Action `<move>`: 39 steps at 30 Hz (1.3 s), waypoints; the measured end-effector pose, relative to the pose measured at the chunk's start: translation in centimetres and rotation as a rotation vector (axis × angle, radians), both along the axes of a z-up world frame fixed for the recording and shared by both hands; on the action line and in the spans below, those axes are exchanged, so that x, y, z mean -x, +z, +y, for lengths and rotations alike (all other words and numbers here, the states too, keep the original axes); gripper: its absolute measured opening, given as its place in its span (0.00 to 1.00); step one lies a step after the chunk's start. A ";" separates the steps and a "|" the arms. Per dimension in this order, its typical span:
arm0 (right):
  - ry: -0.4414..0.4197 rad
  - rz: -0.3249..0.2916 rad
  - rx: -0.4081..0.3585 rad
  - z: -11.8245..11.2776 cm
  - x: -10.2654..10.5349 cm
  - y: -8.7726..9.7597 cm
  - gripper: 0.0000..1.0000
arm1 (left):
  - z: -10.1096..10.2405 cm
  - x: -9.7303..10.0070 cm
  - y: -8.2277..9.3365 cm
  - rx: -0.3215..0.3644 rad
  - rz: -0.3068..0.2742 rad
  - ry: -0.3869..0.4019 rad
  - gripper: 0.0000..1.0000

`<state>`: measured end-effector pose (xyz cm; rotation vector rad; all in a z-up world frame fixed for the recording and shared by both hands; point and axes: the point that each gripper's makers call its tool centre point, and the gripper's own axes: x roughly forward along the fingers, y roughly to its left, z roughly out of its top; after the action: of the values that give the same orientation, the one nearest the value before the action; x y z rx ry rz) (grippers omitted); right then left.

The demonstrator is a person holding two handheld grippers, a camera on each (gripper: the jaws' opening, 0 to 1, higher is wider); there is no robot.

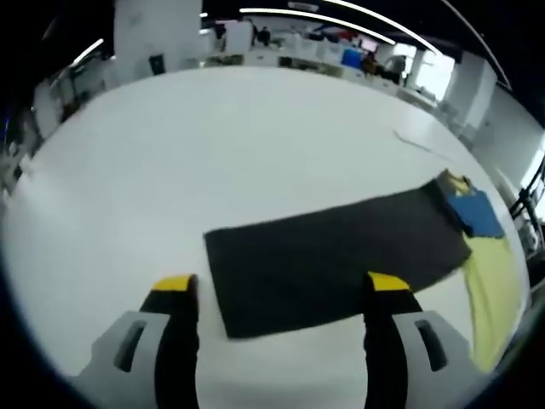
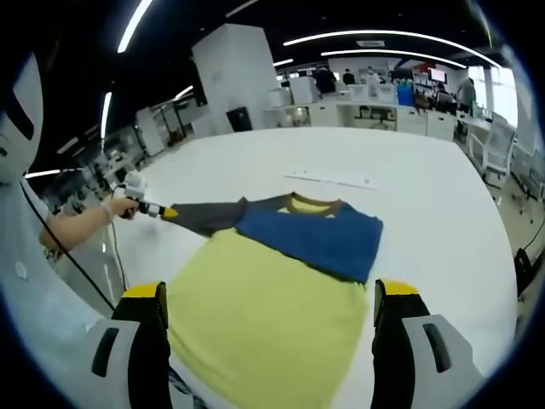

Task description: Fold the garment on the visible template until the final outline fits inside the template.

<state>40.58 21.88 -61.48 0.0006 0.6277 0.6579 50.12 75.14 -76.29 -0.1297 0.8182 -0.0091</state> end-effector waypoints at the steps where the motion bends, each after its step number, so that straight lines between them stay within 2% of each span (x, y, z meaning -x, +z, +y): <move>1: -0.001 0.002 0.002 0.0 0.0 0.0 1.00 | -0.1 0.0 0.1 0.005 -0.009 0.006 0.73; 10: 0.006 0.014 0.001 0.3 0.1 -0.3 1.00 | 0.9 -0.1 0.2 0.006 -0.027 0.048 0.58; 14: 0.004 0.014 0.003 0.3 0.0 -0.4 1.00 | 1.1 0.0 0.3 -0.017 -0.027 0.043 0.45; 18: -0.001 0.016 0.006 0.1 -0.1 -0.4 1.00 | 1.5 0.0 0.4 0.007 -0.035 0.085 0.41; 21: -0.002 0.017 0.005 0.1 0.0 -0.4 1.00 | 2.5 -0.1 0.2 -0.010 -0.033 0.110 0.32; 24: -0.001 0.017 0.003 0.2 0.0 -0.3 1.00 | 3.3 -0.1 0.2 0.003 -0.043 0.150 0.24; 27: 0.003 0.020 0.007 0.3 0.0 -0.4 1.00 | 3.9 0.2 0.0 -0.043 -0.039 0.149 0.16; 31: 0.005 0.022 0.011 0.3 0.0 -0.5 1.00 | 4.3 0.2 -0.1 -0.026 -0.048 0.157 0.14; 39: 0.008 0.020 0.017 0.4 0.0 -0.5 1.00 | 4.6 0.2 -0.3 -0.037 -0.045 0.167 0.09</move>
<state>40.61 22.26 -61.96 -0.0114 0.6528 0.6608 49.94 79.71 -76.55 -0.1617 0.7607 0.1598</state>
